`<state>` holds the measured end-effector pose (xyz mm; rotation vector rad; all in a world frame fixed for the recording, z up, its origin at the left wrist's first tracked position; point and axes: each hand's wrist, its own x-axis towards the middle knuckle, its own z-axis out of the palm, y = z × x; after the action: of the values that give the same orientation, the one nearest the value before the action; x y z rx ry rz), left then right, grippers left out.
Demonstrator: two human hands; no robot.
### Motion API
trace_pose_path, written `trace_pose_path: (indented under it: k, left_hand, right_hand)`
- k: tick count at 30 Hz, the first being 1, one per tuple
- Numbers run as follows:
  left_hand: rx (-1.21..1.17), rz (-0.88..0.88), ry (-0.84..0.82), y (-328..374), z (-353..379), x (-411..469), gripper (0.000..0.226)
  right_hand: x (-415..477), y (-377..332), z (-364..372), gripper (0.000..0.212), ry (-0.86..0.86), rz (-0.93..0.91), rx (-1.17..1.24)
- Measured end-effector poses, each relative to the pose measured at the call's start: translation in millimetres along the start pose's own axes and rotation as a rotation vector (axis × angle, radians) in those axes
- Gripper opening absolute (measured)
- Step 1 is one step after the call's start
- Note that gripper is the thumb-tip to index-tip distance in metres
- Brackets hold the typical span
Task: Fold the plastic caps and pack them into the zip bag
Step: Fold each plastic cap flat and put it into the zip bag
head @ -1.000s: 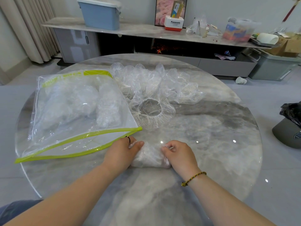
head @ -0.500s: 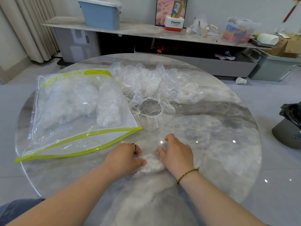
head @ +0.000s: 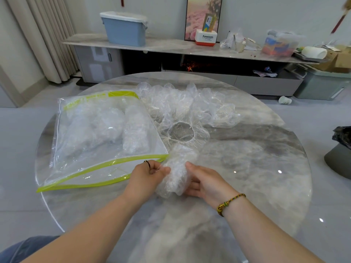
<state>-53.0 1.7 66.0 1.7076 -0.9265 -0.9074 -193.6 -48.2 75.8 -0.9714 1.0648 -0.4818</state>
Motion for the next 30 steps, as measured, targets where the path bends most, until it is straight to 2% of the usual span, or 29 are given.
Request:
trace_pose_path:
  k: [5,7,8,11,13,15,16,17,19,20,22,23,27,30]
  left_hand:
    - [0.012,0.087,0.067,1,-16,-11,0.026]
    - [0.022,0.102,0.032,-2,-19,-16,0.026]
    - [0.026,0.106,0.01,-5,-21,-20,0.026]
    - [0.109,0.157,-0.003,-9,-38,-29,0.028]
    - [0.311,0.274,0.103,-12,-58,-28,0.025]
    - [0.604,0.49,0.291,-15,-87,-24,0.008]
    - [0.754,0.565,0.363,-17,-101,-21,0.015]
    - [0.91,0.586,0.381,-21,-112,-17,0.034]
    - [1.1,0.557,0.385,-32,-126,-5,0.061]
    - [1.156,0.507,0.34,-31,-131,-4,0.063]
    - [1.116,0.411,0.278,-29,-137,1,0.047]
    - [1.055,0.413,0.309,-28,-141,4,0.033]
    - [0.897,0.622,0.339,-23,-155,6,0.01]
    - [0.703,0.645,0.306,-22,-158,5,0.032]
  right_hand:
    - [-4,1,21,0.017,-0.135,-0.037,0.087]
    - [-7,4,32,0.017,-0.191,-0.105,0.135]
    - [-8,5,38,0.015,-0.177,-0.133,0.158]
    - [-3,9,48,0.025,-0.004,-0.127,0.176]
    - [2,9,48,0.027,0.058,-0.122,0.163]
    - [9,9,49,0.029,0.059,-0.127,0.114]
    - [11,9,52,0.029,0.037,-0.131,0.068]
    - [11,10,56,0.029,0.018,-0.127,0.02]
    - [14,17,63,0.028,-0.008,-0.121,-0.078]
    - [14,21,67,0.028,-0.026,-0.125,-0.126]
    - [14,27,72,0.029,-0.054,-0.136,-0.168]
    - [15,29,75,0.03,-0.073,-0.137,-0.171]
    - [27,30,105,0.032,-0.165,-0.117,-0.095]
    - [43,22,139,0.034,-0.215,-0.119,-0.065]
